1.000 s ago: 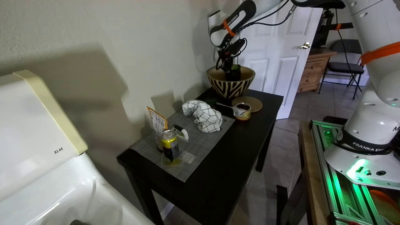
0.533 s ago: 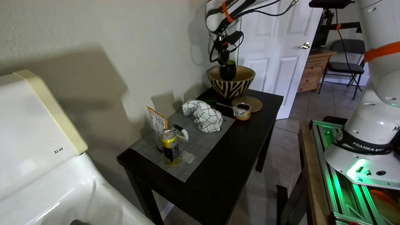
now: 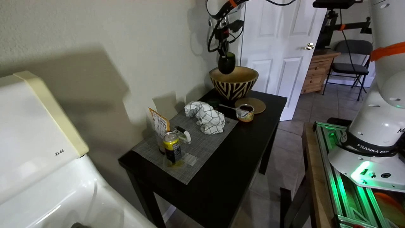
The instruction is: Put the mug on the table
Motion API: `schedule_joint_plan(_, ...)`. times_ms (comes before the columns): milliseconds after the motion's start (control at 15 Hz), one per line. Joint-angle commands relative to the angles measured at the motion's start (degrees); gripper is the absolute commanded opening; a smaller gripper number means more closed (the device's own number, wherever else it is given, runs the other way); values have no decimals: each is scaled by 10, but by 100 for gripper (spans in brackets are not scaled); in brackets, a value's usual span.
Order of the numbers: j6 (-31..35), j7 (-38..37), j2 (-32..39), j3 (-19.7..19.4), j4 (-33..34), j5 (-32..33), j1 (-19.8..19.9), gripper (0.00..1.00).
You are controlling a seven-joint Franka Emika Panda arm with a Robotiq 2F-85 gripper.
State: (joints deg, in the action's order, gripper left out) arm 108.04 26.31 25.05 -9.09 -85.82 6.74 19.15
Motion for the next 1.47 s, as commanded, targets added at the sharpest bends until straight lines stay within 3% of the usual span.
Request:
schedule_joint_plan(0, -14, 41, -55, 13, -32, -8, -2, 2)
schedule_joint_plan(1067, 17, 219, -288, 23, -333, 2, -73, 2)
schedule_joint_plan(1133, 17, 229, -293, 23, -340, 3, -79, 2)
schedule_joint_plan(1200, -2, 207, -251, 15, -299, -1, -77, 2)
schedule_joint_plan(1267, -2, 209, -256, 16, -306, -1, -81, 8)
schedule_joint_plan(1400, -2, 209, -252, 15, -305, -1, -82, 8)
